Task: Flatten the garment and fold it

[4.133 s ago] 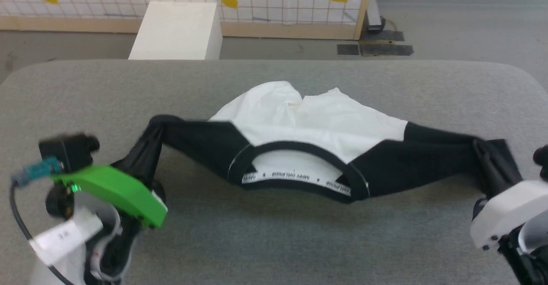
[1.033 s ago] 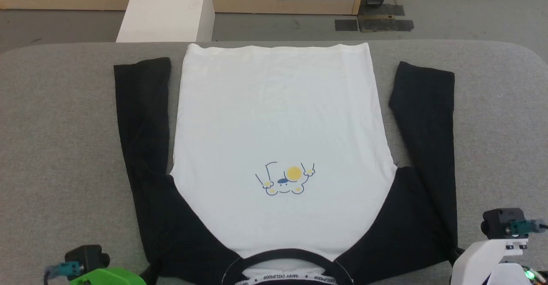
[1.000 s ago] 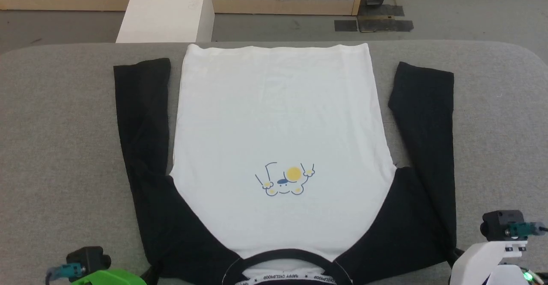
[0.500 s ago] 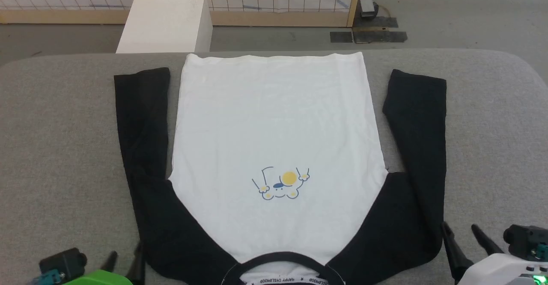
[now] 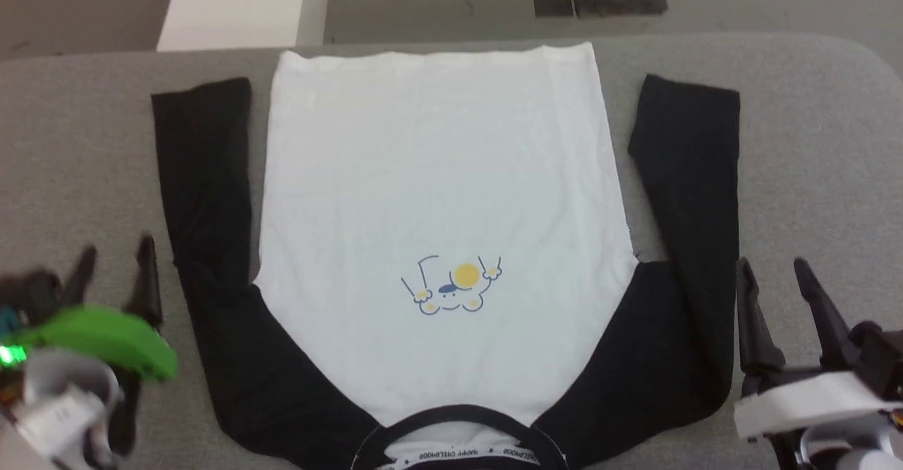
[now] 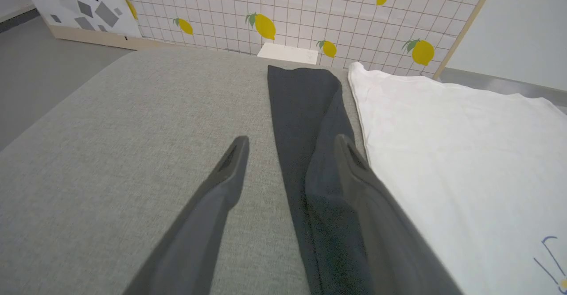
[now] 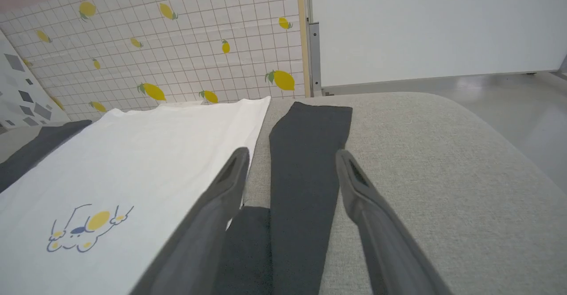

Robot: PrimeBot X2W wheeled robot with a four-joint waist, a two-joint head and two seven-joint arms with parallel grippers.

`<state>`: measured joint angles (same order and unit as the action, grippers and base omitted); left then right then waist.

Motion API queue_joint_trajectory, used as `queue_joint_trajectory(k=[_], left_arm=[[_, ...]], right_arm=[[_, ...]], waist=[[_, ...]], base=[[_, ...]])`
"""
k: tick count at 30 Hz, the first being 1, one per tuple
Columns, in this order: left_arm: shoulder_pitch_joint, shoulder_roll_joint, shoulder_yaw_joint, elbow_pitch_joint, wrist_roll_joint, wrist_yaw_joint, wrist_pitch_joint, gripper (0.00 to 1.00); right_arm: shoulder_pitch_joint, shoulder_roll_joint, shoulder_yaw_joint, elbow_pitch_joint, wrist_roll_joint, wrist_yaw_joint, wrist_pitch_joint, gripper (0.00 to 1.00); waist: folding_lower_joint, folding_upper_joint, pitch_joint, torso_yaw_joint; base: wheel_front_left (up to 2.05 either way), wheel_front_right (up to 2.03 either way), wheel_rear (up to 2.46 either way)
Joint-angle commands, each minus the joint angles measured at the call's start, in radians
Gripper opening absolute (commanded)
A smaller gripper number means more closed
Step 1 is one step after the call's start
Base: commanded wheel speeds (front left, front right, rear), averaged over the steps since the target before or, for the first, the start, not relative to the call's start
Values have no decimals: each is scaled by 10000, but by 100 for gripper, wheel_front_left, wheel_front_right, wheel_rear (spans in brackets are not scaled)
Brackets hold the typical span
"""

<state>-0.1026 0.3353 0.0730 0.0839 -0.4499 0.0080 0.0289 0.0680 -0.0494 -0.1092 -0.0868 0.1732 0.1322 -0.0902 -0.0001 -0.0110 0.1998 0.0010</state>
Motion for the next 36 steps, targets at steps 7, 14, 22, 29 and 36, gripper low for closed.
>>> queue_joint_trajectory(k=[7, 14, 22, 29, 36], left_arm=[[-3151, 1278, 222, 1436, -395, -298, 1749, 100], [-4919, 2287, 572, 1864, -1046, -272, 3709, 100], [-5563, 3323, 1284, 1519, -1240, 611, 5280, 100], [-5060, 4399, 2367, 1258, -1195, 1556, 6385, 100], [-4683, 4275, 2888, 1047, -1721, 1657, 6706, 100]], right_arm=[[-1126, -9, 603, -302, 45, -15, -71, 100], [-1848, -9, 1091, -463, 352, -15, -388, 100], [-2429, -9, 1651, -234, 928, -15, -1012, 100], [-2711, -9, 1866, 208, 1174, -15, -1363, 100], [-2843, -9, 1794, 437, 1146, -15, -1476, 100]], waist=[[1, 110, 2241, -962], [1, 110, 3757, -1633], [1, 110, 4886, -2220], [1, 110, 5377, -2523], [1, 110, 5399, -2408]], base=[[0, 0, 0], [0, 0, 0], [0, 0, 0], [0, 0, 0], [0, 0, 0]])
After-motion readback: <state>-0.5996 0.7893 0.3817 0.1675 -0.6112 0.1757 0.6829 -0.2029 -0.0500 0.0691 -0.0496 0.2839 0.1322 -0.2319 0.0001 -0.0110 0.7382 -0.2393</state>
